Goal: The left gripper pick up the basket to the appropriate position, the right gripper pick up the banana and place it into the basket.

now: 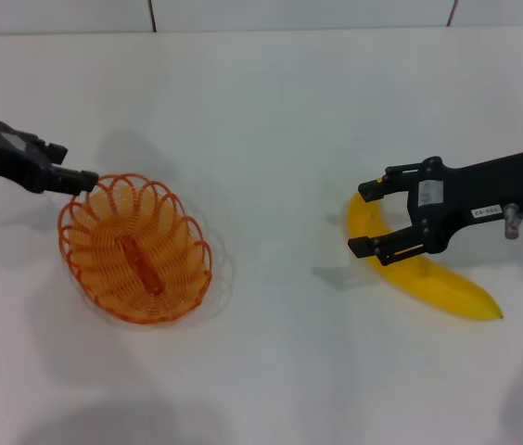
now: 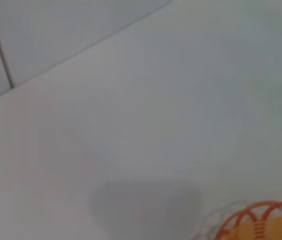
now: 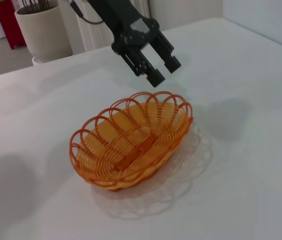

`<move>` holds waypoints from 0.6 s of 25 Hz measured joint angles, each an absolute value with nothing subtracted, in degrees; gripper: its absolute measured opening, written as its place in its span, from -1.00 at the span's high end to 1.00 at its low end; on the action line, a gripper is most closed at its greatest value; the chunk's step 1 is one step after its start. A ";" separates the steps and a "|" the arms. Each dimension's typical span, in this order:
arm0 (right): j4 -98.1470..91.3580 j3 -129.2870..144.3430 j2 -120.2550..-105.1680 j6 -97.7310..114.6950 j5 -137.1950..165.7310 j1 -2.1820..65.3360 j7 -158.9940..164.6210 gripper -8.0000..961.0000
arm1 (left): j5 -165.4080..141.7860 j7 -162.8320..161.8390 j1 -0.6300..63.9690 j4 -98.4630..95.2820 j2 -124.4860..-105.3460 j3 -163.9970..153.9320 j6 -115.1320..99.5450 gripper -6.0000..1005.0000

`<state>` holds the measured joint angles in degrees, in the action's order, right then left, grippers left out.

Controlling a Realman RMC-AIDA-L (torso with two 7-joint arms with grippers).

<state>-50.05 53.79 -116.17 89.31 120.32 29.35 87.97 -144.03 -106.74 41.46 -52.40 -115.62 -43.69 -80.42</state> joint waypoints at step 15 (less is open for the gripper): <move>-49.39 53.85 -116.10 89.20 120.47 29.71 87.60 -0.83 | -146.57 -107.06 44.49 -44.48 -116.36 -48.62 -73.25 -0.33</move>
